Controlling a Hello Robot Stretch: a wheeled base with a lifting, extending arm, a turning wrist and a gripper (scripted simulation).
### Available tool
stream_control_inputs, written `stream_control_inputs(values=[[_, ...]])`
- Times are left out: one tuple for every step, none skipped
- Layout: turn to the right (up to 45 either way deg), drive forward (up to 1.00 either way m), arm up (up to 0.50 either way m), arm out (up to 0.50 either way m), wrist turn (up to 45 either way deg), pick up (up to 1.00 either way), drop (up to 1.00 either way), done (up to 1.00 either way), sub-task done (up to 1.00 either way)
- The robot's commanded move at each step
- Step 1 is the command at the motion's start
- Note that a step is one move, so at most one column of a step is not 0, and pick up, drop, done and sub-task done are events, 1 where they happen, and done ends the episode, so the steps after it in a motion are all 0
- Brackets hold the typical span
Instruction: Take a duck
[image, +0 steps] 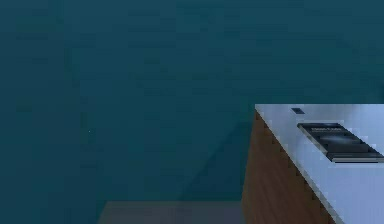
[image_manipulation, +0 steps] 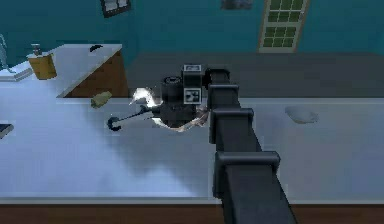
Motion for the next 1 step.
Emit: stream_control_inputs(values=[[0.0,0.00,0.00,0.00,45.0,0.00,0.00,0.00,0.00]])
